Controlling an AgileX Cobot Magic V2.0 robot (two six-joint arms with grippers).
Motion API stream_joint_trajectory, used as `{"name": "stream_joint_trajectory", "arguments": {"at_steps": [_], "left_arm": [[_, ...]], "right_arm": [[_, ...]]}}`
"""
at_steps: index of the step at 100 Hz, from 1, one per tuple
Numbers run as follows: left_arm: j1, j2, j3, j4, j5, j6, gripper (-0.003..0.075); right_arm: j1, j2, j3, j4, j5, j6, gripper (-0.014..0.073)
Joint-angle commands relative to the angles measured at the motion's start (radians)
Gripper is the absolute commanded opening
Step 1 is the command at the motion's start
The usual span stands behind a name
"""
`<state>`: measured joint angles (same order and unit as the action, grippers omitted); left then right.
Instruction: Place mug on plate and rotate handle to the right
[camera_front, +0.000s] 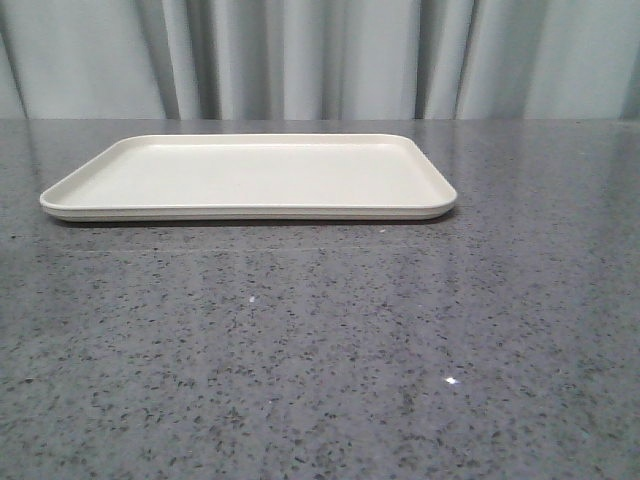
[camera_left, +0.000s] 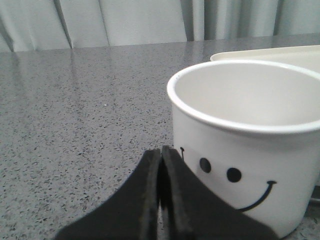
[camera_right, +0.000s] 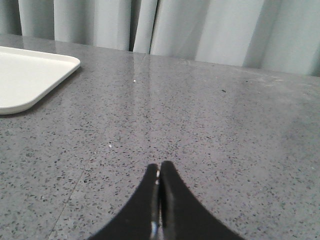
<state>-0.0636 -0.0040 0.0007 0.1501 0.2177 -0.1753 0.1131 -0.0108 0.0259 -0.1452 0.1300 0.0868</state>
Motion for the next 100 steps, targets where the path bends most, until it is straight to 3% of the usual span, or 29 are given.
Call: {"name": "stream_joint_trajectory", "arguments": {"at_steps": [1, 89, 100], "left_arm": [[0.002, -0.030, 0.009, -0.006, -0.086, -0.004, -0.0020], [0.002, -0.030, 0.009, -0.006, -0.119, -0.006, -0.0020], [0.002, -0.030, -0.010, -0.107, -0.174, -0.013, -0.0020]], "right_arm": [[-0.007, -0.015, 0.002, 0.001, -0.084, -0.003, -0.0065], [-0.007, -0.015, 0.002, 0.001, -0.105, -0.003, -0.0065], [-0.006, -0.015, -0.001, 0.033, -0.182, -0.002, -0.0065]]}}
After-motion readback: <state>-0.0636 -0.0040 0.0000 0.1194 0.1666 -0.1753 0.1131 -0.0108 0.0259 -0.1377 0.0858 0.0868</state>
